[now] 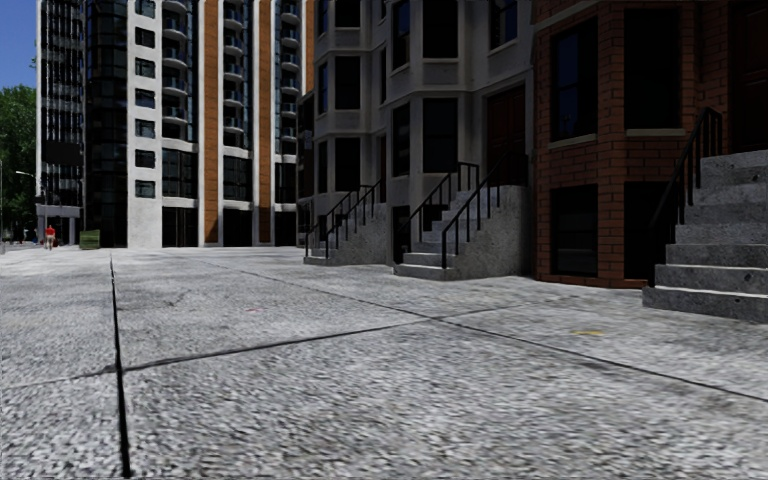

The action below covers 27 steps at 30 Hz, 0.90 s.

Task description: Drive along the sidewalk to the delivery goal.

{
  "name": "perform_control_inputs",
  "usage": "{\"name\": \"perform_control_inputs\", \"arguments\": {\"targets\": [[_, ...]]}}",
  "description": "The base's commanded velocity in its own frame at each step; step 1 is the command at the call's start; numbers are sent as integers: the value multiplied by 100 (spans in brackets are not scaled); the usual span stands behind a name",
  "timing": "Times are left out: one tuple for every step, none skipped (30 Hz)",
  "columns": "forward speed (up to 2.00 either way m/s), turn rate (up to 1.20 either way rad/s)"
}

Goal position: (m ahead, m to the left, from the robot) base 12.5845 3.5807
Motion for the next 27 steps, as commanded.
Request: {"name": "perform_control_inputs", "arguments": {"targets": [[200,0],[200,0],[200,0],[200,0],[200,0],[200,18],[200,42],[200,64],[200,113],[200,120],[200,120],[200,120],[200,120],[200,44],[200,29],[200,29],[200,26],[200,19],[200,7],[200,1],[200,1],[200,0],[200,0],[200,0],[200,0],[200,0],[200,0]]}}
